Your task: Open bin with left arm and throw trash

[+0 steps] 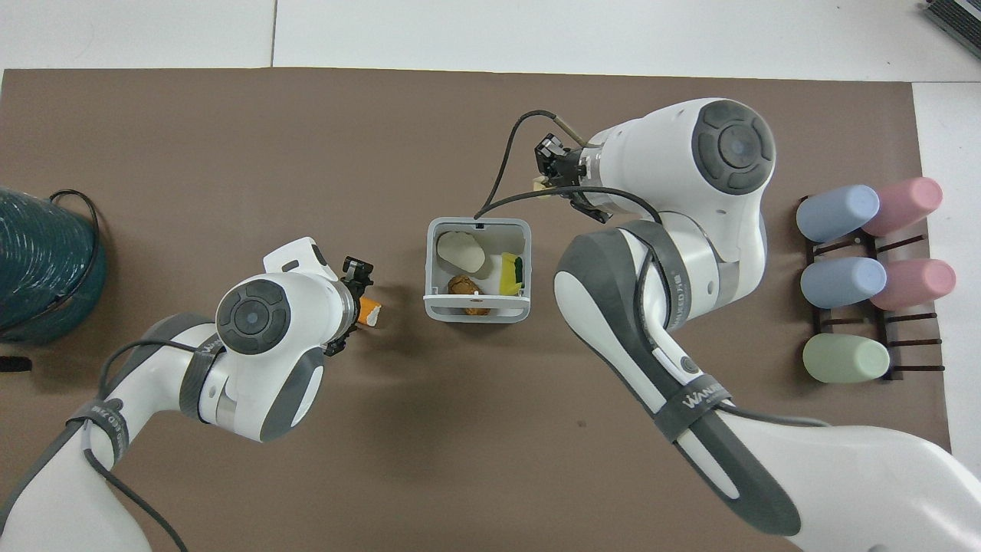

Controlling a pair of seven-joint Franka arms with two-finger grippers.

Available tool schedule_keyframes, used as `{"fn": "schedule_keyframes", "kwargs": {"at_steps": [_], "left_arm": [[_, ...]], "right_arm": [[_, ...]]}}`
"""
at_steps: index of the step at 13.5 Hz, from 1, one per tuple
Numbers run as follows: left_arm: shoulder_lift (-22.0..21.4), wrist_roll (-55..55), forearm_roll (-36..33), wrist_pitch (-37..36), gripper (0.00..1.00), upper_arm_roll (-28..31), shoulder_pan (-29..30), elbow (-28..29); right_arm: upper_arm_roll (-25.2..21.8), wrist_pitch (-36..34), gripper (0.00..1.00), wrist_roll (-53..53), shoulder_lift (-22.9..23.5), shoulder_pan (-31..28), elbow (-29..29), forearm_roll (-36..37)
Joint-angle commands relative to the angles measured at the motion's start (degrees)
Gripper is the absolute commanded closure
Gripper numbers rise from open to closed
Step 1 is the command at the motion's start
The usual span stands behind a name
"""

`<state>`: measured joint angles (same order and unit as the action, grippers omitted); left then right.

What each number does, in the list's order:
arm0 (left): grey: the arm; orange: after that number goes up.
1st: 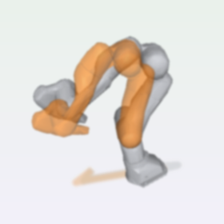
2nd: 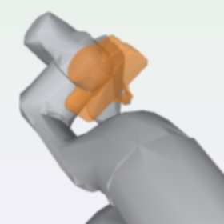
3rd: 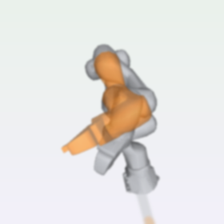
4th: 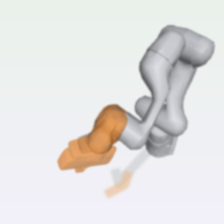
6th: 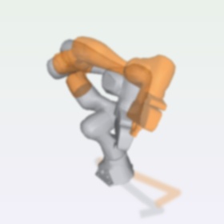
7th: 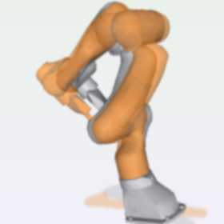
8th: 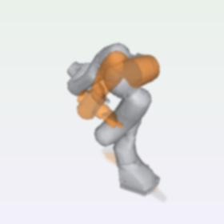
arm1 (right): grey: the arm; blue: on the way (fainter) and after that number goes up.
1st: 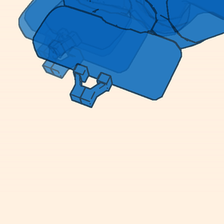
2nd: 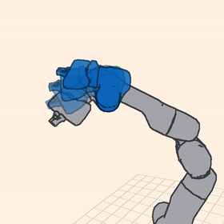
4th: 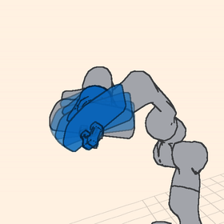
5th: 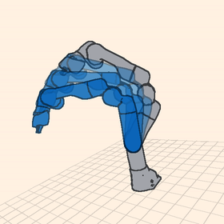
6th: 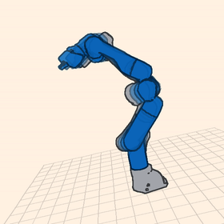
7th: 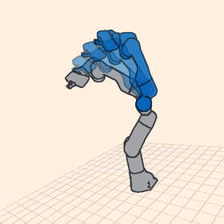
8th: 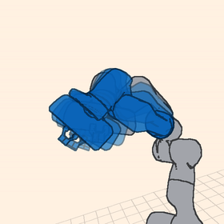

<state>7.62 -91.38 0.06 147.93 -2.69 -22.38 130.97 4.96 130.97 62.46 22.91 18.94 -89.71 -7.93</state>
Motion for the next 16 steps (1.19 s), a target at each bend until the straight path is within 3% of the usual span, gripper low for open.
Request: {"fn": "schedule_keyframes", "kwargs": {"at_steps": [1, 4, 6, 7, 9, 10, 13, 14, 16], "left_arm": [[-0.5, -1.1, -0.9, 1.4, 0.58, 0.1, 0.2, 0.9], [-0.1, -0.3, -1.4, 0.4, 0.83, 0.1, 0.2, -0.7], [1.5, 0.1, -3.5, -6.7, 0.87, 0.1, 0.3, -7.4], [2.7, 0.8, -5.6, -12.0, 0.89, 0.1, 0.2, -11.9], [4.9, 2.8, -7.0, -21.0, 0.92, 0.0, 0.2, -21.3], [5.5, 3.0, -7.0, -24.1, 0.92, 0.0, 0.1, -24.7], [6.2, 3.2, -6.5, -27.8, 0.93, -0.2, 0.2, -30.7], [6.3, 3.3, -6.3, -27.9, 0.97, -0.2, 0.6, -32.3], [7.3, 3.5, -5.2, -29.1, 0.97, -0.2, 1.5, -36.4]], "right_arm": [[0.0, -0.5, 1.0, 4.9, 2.0, 3.4, 2.8, -0.2], [0.1, -1.5, 1.0, 7.9, 1.7, 6.3, 2.4, -0.2], [0.0, -1.7, 1.0, 9.2, 1.6, 8.1, 1.3, -0.2], [0.1, -2.6, 0.91, 9.5, 1.4, 8.2, 0.9, -0.2], [0.1, -5.7, 0.39, 9.6, 1.1, 9.0, 0.9, -0.2], [0.1, -6.6, 0.18, 9.8, 1.0, 9.1, 0.9, -0.2], [0.1, -7.7, 0.02, 10.4, 0.9, 9.0, 1.5, -0.4], [0.0, -7.7, 0.02, 10.4, 0.9, 8.7, 1.6, -0.3], [-0.5, -7.7, 0.0, 9.0, 0.0, 7.7, 1.6, 0.1]]}}
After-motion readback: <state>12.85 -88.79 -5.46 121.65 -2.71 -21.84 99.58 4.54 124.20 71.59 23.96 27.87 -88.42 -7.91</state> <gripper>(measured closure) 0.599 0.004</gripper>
